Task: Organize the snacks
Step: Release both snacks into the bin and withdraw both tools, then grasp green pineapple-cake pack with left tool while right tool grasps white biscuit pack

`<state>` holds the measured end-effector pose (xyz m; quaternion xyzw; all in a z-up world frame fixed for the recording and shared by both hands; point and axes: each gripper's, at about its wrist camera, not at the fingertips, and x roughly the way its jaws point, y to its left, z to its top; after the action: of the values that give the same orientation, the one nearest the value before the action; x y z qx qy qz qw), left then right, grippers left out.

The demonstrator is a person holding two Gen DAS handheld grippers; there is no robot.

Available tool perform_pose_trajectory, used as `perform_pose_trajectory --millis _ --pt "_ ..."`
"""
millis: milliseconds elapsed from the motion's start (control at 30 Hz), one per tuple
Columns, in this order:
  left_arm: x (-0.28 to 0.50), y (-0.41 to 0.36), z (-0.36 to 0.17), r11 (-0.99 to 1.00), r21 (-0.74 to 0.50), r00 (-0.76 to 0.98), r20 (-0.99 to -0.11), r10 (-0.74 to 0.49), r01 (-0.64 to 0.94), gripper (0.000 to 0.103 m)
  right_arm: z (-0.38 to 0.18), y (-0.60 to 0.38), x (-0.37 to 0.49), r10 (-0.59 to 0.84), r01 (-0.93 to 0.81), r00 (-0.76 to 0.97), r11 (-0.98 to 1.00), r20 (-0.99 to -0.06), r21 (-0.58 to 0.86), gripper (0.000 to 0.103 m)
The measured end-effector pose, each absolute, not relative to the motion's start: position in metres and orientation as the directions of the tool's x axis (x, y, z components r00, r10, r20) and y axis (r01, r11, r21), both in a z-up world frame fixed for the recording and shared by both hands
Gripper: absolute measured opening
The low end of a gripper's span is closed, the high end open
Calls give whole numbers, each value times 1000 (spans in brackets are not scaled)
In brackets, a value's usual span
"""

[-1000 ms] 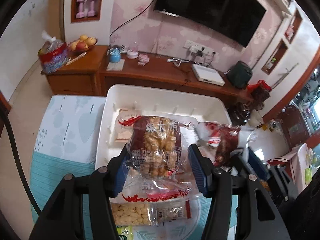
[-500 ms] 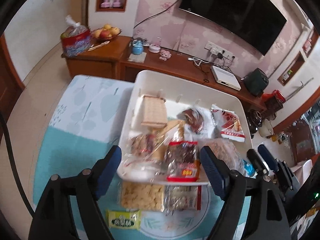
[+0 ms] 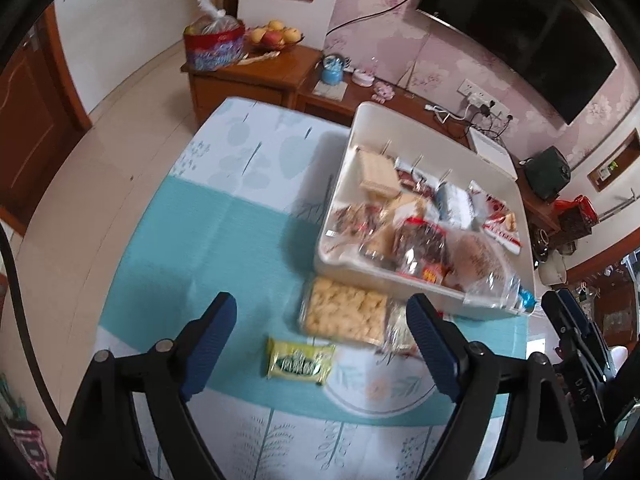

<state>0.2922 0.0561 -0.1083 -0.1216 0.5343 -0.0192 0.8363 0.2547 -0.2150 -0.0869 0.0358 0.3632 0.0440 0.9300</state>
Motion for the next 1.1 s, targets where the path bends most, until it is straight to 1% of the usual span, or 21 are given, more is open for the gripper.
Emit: perform_pose_trajectory --millis 100,167,400,467,567,633,833,1100 --pt "282 57 -119 967 -228 400 -902 -164 -118 86 -90 -209 248 117 -66 717 993 -687 100 56" --pt "278 55 -130 964 -234 374 -911 -173 -125 86 -95 -203 243 112 -55 699 993 -706 103 60" --pt "267 45 -166 961 -242 299 -934 -194 -133 88 -128 -184 241 132 -49 606 990 -785 129 65" --pt "266 43 -177 962 -238 275 -941 -194 -136 88 -140 -179 243 142 -44 577 989 -805 143 74" --pt "266 38 -192 967 -217 245 -953 -180 -134 88 -157 -175 245 152 -25 537 986 -830 165 80" --pt "267 35 -201 972 -196 227 -960 -163 -131 88 -171 -172 249 160 -14 505 984 -848 177 83" --pt "270 29 -230 977 -160 162 -977 -136 -143 88 -202 -164 259 149 0 427 986 -892 165 84" --pt "274 22 -253 980 -134 121 -986 -116 -150 88 -222 -153 269 128 -5 381 991 -916 137 84"
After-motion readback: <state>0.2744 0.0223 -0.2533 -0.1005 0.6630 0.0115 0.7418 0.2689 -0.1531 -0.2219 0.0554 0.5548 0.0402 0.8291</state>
